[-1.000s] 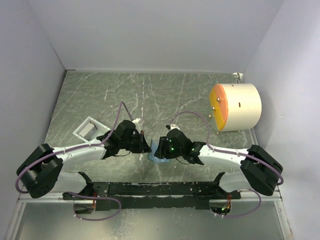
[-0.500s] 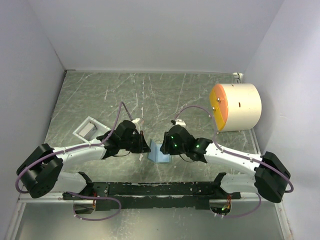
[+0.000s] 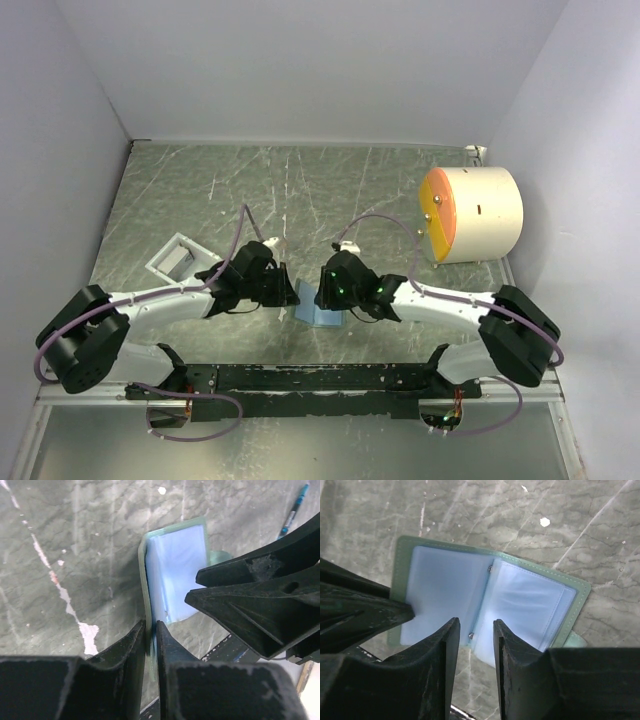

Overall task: Put the credit cards into the card holder
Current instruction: Adjust the card slot at the card holder.

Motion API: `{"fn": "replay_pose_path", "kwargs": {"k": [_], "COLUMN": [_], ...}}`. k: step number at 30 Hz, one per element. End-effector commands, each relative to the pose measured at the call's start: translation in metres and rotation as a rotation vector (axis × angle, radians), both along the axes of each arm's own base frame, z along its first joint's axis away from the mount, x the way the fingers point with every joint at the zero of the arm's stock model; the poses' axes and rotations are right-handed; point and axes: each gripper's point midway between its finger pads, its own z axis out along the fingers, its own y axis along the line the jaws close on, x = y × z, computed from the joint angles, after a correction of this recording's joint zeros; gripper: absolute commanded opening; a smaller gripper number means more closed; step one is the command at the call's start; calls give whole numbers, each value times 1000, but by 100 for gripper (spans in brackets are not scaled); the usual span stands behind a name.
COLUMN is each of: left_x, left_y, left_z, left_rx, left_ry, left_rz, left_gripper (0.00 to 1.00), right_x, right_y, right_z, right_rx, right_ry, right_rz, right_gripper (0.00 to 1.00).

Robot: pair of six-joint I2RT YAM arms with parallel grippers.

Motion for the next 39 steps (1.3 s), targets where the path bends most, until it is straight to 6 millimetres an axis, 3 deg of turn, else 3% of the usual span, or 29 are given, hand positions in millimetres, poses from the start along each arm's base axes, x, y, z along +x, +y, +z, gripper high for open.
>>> {"fn": "replay_pose_path", "kwargs": {"k": [1,6,11,13,18,24,28,31,34,39], "left_x": [15,18,19,22,32,48,60,72,80,86], "left_y": [7,17,27,30,47,73,91,101,113,132], "left_z": [11,8,9,13,26,44,69,100,124,142], "left_rx": [45,96,111,112,188,359,480,532,594,695], "left_ry": [-51,-42,-42,-52,-92,-141,-197,-280,-394,-586], "left_rz": [66,113,174,201,276,348,378,390,356,231], "left_gripper": [24,25,33,51,80,93,94,90,92,94], "right_x": [3,2,4,6,8,9,10,9,8,7], "right_y": [-4,-24,-30,-30,-30,-23,-18,-12,-5,3], "right_z": [-18,-42,-50,-49,-45,-30,-19,-7,8,30], "right_rx": [-47,-158,-199,-201,-207,-160,-123,-84,-35,29], "right_ry": [-5,4,6,-5,-26,-55,-72,-85,-99,-128], "right_rz": [-1,-21,-26,-27,-15,5,20,35,52,78], "right_gripper": [33,31,30,29,29,29,29,29,31,34]}}
